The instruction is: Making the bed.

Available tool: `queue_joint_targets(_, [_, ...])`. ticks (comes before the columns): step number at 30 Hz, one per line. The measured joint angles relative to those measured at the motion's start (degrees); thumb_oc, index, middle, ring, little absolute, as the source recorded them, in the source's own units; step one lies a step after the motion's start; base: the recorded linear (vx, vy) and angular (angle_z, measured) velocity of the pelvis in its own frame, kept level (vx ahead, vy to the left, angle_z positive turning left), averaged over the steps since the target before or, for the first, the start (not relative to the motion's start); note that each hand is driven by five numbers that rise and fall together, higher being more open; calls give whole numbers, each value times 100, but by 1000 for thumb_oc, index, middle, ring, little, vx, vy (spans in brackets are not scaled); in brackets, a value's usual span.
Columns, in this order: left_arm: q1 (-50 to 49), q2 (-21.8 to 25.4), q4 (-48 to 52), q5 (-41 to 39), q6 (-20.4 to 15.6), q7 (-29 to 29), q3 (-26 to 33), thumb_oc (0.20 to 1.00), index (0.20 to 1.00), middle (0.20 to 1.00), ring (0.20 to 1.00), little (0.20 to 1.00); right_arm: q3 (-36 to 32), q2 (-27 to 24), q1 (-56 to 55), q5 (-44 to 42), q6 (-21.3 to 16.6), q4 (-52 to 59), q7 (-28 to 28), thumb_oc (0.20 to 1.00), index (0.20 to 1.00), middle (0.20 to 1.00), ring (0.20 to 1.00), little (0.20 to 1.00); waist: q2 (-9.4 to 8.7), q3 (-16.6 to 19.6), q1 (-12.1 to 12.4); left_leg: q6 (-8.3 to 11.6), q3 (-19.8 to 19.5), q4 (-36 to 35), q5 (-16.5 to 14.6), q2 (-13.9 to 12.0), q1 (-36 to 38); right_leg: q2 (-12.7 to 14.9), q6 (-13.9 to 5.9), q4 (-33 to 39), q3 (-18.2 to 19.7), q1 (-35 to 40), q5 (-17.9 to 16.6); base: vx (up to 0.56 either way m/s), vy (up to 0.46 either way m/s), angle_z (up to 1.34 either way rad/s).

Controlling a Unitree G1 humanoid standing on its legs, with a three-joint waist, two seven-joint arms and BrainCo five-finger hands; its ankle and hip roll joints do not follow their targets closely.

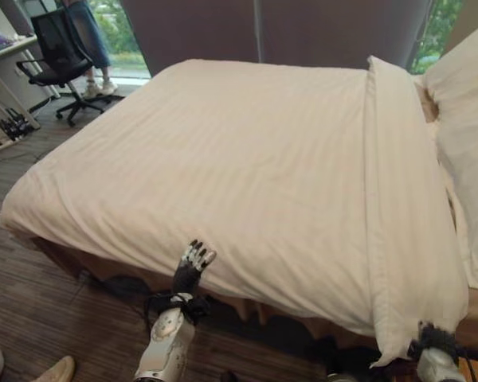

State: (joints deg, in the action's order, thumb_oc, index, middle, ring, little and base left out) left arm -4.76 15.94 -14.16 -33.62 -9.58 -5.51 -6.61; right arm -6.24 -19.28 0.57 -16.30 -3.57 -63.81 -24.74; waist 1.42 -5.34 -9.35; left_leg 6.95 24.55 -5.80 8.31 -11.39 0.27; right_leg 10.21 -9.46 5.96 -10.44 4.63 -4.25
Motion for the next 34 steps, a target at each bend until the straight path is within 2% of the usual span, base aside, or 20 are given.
queue_joint_targets(5, [4,1,182,9,-5,-104,3,1000,1000,1000,1000,1000,2,-13,-319,620,414,251,-283,1000,1000,1000,1000,1000,-190,-24,-69,6,22,0,-5,-13,89,-9,-14,4,22,71,11,-22,4,-3])
queue_joint_targets(6, [0,1,234,12,-5,-110,6,1000,1000,1000,1000,1000,4,-44,-384,775,473,663,-341,1000,1000,1000,1000,1000,-228,-24,-90,6,47,0,-5,-21,91,-13,-13,5,47,65,13,-8,25,-13])
queue_joint_targets(8, [10,1,276,53,-4,-145,11,1000,1000,1000,1000,1000,2,-299,-660,1370,511,2312,-543,1000,1000,1000,1000,1000,-276,-44,-154,5,135,0,-4,-21,120,-3,11,7,127,31,4,2,29,-17])
queue_joint_targets(9, [14,2,283,86,-4,-168,15,1000,1000,1000,1000,1000,33,-451,-721,1623,396,2620,-658,1000,1000,1000,1000,1000,-283,-35,-151,1,141,0,-7,-21,134,3,6,6,143,39,1,-4,26,-9])
queue_joint_targets(11, [12,-24,333,243,-29,-294,53,1000,1000,1000,1000,1000,-72,-774,-994,2413,528,4095,-878,1000,1000,1000,1000,1000,-333,-8,-143,-8,147,0,-14,-26,175,2,7,7,153,55,2,3,34,-2])
queue_joint_targets(12, [2,-18,329,293,-46,-326,81,1000,1000,1000,1000,1000,-69,-891,-957,2758,432,4317,-1017,1000,1000,1000,1000,1000,-351,13,-144,-19,148,0,-21,-27,175,0,7,8,157,55,2,0,0,0])
queue_joint_targets(14, [-4,-15,346,397,-73,-374,97,1000,1000,1000,1000,1000,-181,-1066,-922,3530,571,5186,-1153,1000,1000,1000,1000,1000,-404,49,-141,-19,146,0,-21,-24,171,1,7,7,158,54,1,0,0,0])
queue_joint_targets(15, [-5,-15,347,399,-73,-376,97,1000,1000,1000,1000,1000,-183,-1067,-923,3537,571,5197,-1155,1000,1000,1000,1000,1000,-405,49,-141,-19,146,0,-21,-24,171,1,7,7,158,54,1,0,0,0])
queue_joint_targets(16, [-18,-14,348,483,-111,-423,96,1000,1000,1000,1000,1000,-222,-1074,-876,3861,449,5391,-1274,1000,1000,1000,1000,1000,-453,81,-140,-21,144,0,-20,-24,173,1,7,7,157,52,1,0,0,0])
queue_joint_targets(19, [-196,-6,626,526,-125,-442,81,1000,1000,1000,1000,1000,-194,-1076,-698,4530,456,6094,-1334,1000,1000,1000,1000,1000,-531,169,-92,-23,137,0,-20,-13,176,7,-1,6,152,70,-6,0,0,0])
queue_joint_targets(23, [-259,-5,678,529,-144,-440,46,1000,1000,1000,1000,1000,10,-1018,-543,4579,453,6070,-1288,1000,1000,1000,1000,1000,-561,250,-50,-22,132,0,-20,-17,190,-4,-41,5,146,78,-18,0,0,0])
queue_joint_targets(29, [-284,-5,677,529,-147,-445,66,1000,1000,1000,1000,1000,64,-889,-538,4698,474,5910,-1211,1000,1000,1000,1000,1000,-515,272,7,-23,123,0,-19,-15,197,0,-41,6,136,92,-21,0,0,0])
queue_joint_targets(34, [-424,-7,671,528,-154,-479,78,1000,1000,1000,1000,1000,376,-848,-532,4186,251,5874,-1012,1000,1000,1000,1000,1000,-481,291,8,-24,123,0,-18,-31,194,-12,-21,6,137,87,-16,0,0,0])
